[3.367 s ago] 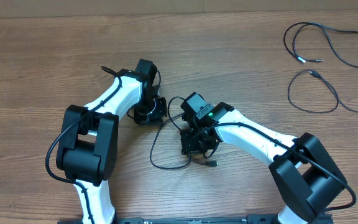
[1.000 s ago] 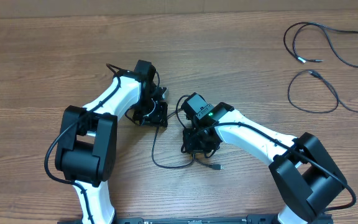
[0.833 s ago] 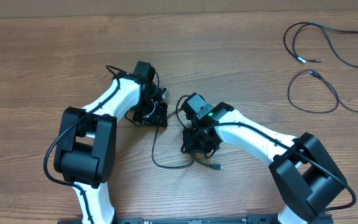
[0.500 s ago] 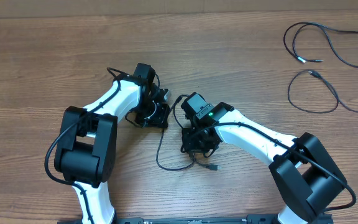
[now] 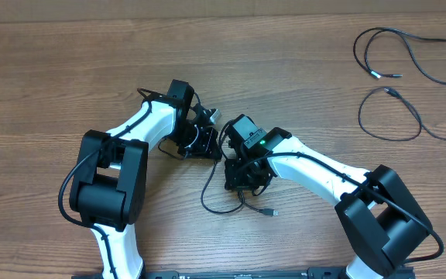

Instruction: Untangle cables

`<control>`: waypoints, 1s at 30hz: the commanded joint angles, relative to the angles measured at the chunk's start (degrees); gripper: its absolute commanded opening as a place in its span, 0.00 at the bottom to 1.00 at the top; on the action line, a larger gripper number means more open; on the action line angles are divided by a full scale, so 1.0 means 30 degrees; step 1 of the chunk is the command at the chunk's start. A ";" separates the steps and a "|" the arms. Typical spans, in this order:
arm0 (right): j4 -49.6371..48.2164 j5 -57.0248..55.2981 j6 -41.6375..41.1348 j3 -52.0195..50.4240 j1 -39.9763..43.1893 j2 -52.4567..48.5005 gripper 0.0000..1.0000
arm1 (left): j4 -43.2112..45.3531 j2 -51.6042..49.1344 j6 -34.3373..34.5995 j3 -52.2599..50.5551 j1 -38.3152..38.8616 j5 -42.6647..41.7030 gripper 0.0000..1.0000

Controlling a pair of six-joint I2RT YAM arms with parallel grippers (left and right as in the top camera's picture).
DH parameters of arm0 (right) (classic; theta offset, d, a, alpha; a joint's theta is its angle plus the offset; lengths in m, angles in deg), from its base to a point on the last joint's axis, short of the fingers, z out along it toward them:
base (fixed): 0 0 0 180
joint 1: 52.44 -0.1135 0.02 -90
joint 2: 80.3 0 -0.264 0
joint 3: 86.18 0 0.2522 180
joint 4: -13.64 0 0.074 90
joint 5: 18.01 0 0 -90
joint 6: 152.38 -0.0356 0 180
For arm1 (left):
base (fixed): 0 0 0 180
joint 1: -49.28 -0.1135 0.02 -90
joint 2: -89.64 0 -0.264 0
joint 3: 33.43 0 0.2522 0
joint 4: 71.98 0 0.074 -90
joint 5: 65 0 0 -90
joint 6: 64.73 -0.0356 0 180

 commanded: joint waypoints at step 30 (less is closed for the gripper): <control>-0.0656 1.1774 0.2237 0.0444 0.3453 -0.0124 0.04 | 0.2404 -0.0189 -0.0393 -0.0102 0.0117 -0.5850 0.04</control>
